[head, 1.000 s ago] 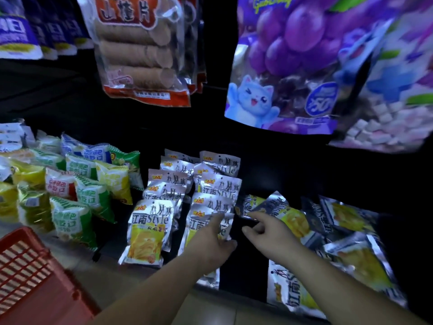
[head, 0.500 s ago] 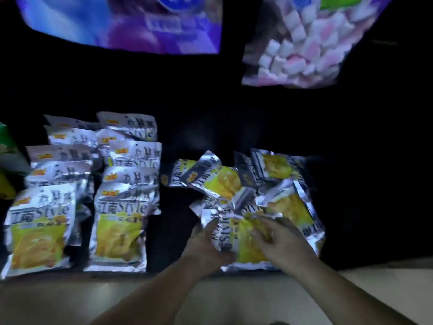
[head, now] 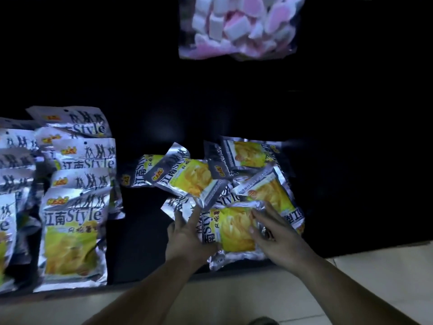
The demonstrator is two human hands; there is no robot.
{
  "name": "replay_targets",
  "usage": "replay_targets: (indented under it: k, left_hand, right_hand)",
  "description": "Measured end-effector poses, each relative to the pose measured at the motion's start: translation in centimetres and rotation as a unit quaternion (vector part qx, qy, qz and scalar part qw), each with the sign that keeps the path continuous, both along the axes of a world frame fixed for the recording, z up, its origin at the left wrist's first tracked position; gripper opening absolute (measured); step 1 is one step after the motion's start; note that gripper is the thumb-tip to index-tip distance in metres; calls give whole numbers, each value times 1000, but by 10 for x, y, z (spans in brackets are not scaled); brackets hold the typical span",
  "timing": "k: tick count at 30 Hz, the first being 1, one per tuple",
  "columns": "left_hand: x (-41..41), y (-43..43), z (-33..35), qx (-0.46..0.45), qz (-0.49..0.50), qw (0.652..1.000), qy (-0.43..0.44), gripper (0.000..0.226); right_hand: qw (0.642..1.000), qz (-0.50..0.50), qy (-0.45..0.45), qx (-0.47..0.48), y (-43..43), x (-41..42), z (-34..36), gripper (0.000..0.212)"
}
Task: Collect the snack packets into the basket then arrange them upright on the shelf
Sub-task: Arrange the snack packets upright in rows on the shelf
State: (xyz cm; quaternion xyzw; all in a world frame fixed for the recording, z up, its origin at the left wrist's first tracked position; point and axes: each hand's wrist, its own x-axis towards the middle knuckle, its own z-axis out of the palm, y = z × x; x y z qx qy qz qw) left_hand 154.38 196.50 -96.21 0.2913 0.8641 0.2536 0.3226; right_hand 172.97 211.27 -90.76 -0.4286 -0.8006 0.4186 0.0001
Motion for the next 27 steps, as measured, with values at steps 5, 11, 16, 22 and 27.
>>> replay_targets:
  k: [5,11,16,22,27]
  left_hand:
    - [37,23,2,30,11,999,14,113]
    - [63,62,15,29,53,997,-50,107]
    - [68,65,8,99,27,982,-161,110]
    - [50,32,4,156,-1,968,-196,98]
    - [39,8,13,82,28,995,-44,43]
  right_hand:
    - [990,-16,-15,141,-4,4,4,55]
    - [960,6,-77,271,-14,2,17,59]
    - [967,10,-194,165,-3,7,30,59]
    - [947,51,-284,143,1,3,24,65]
    - [946,26,-267,183,4,-2,25,59]
